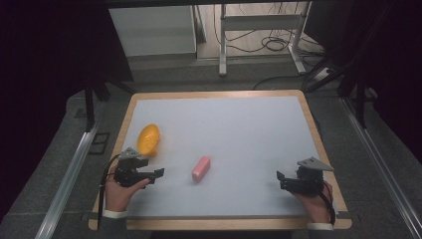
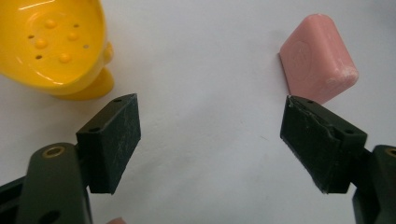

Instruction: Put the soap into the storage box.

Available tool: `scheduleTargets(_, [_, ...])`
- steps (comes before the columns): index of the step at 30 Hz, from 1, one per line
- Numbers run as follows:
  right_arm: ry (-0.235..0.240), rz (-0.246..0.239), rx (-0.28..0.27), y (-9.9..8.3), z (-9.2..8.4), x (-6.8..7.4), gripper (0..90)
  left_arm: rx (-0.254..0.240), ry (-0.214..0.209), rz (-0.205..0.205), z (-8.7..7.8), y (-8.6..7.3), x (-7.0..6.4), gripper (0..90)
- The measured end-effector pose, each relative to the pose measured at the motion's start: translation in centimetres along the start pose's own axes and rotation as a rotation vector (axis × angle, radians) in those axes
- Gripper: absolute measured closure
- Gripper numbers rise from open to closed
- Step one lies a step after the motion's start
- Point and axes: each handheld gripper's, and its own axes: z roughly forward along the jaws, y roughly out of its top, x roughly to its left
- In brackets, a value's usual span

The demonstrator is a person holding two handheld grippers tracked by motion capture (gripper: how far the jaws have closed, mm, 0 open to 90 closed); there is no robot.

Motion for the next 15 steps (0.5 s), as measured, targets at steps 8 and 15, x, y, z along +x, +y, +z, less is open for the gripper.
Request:
scheduleTargets(8, [0.0, 0.025, -0.02, -0.2, -0.83, -0.85, 9.7, 0.027, 0.0, 0.009, 0.69, -0.07, -0.1, 20.5])
scheduleTargets(15, [-0.012, 0.002, -0.011, -0.28, -0.58, -0.78, 9.8, 0.041, -0.002, 0.015, 0.9, -0.08, -0.24, 20.4])
